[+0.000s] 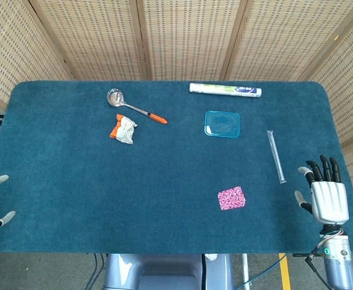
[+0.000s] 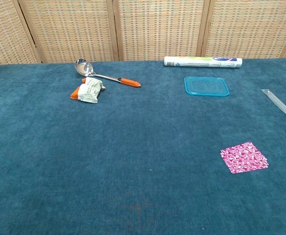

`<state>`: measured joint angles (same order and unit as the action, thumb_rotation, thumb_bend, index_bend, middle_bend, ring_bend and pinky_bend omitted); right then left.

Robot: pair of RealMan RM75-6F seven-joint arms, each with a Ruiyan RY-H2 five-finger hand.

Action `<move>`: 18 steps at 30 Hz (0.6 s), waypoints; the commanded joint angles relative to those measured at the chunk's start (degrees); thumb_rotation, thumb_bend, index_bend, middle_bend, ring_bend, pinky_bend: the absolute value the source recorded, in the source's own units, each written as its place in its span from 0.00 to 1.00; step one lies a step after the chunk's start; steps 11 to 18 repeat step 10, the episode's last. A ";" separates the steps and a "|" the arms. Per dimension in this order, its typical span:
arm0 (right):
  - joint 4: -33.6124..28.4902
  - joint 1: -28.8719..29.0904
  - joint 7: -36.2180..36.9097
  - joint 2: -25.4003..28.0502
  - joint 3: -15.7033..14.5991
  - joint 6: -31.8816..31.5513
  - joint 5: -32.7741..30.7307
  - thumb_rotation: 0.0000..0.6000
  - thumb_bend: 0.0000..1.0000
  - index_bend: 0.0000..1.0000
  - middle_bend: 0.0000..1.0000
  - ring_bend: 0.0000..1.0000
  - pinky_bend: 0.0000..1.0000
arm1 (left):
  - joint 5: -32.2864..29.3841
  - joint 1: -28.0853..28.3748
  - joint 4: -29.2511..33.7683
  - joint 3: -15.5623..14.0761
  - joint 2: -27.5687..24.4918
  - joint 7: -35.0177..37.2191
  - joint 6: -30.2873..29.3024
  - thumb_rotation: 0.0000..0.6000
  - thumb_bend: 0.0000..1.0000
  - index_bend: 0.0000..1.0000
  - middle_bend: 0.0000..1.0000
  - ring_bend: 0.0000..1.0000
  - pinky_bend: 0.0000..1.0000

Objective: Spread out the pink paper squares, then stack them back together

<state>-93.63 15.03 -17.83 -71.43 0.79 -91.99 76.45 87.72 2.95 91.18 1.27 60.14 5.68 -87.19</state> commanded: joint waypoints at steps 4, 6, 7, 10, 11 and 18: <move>-3.43 -0.94 3.69 2.29 -2.22 2.65 4.30 1.00 0.27 0.31 0.24 0.00 0.00 | 0.22 -0.21 0.20 -0.21 0.15 -0.30 -0.25 1.00 0.13 0.21 0.00 0.00 0.00; -3.76 -1.03 4.09 2.70 -2.24 3.45 4.96 1.00 0.26 0.31 0.24 0.00 0.00 | 0.15 -0.26 0.22 -0.21 0.17 -0.36 -0.28 1.00 0.13 0.21 0.00 0.00 0.00; -3.93 -1.05 4.33 2.79 -2.21 3.84 5.14 1.00 0.26 0.31 0.24 0.00 0.00 | 0.11 -0.28 0.21 -0.20 0.18 -0.38 -0.29 1.00 0.13 0.21 0.00 0.00 0.00; -4.12 -1.13 4.40 2.88 -1.85 4.58 5.54 1.00 0.26 0.31 0.24 0.00 0.00 | -0.13 -0.24 0.14 -0.14 0.24 -0.43 -0.10 1.00 0.13 0.21 0.00 0.00 0.00; -4.12 -1.13 4.40 2.88 -1.85 4.58 5.54 1.00 0.26 0.31 0.24 0.00 0.00 | -0.13 -0.24 0.14 -0.14 0.24 -0.43 -0.10 1.00 0.13 0.21 0.00 0.00 0.00; -4.12 -1.13 4.40 2.88 -1.85 4.58 5.54 1.00 0.26 0.31 0.24 0.00 0.00 | -0.13 -0.24 0.14 -0.14 0.24 -0.43 -0.10 1.00 0.13 0.21 0.00 0.00 0.00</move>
